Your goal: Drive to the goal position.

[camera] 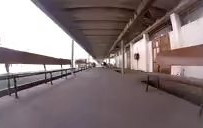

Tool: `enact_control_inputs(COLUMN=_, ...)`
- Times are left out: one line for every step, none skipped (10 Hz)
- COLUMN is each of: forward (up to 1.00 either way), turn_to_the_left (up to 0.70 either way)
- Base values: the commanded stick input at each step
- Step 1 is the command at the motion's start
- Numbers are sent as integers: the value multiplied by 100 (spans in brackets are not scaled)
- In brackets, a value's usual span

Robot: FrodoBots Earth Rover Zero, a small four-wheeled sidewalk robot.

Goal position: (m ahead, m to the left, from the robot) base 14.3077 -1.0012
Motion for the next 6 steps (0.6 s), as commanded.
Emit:
enact_control_inputs(forward=70, turn_to_the_left=0)
enact_control_inputs(forward=70, turn_to_the_left=0)
enact_control_inputs(forward=70, turn_to_the_left=0)
enact_control_inputs(forward=70, turn_to_the_left=0)
enact_control_inputs(forward=70, turn_to_the_left=0)
enact_control_inputs(forward=70, turn_to_the_left=0)
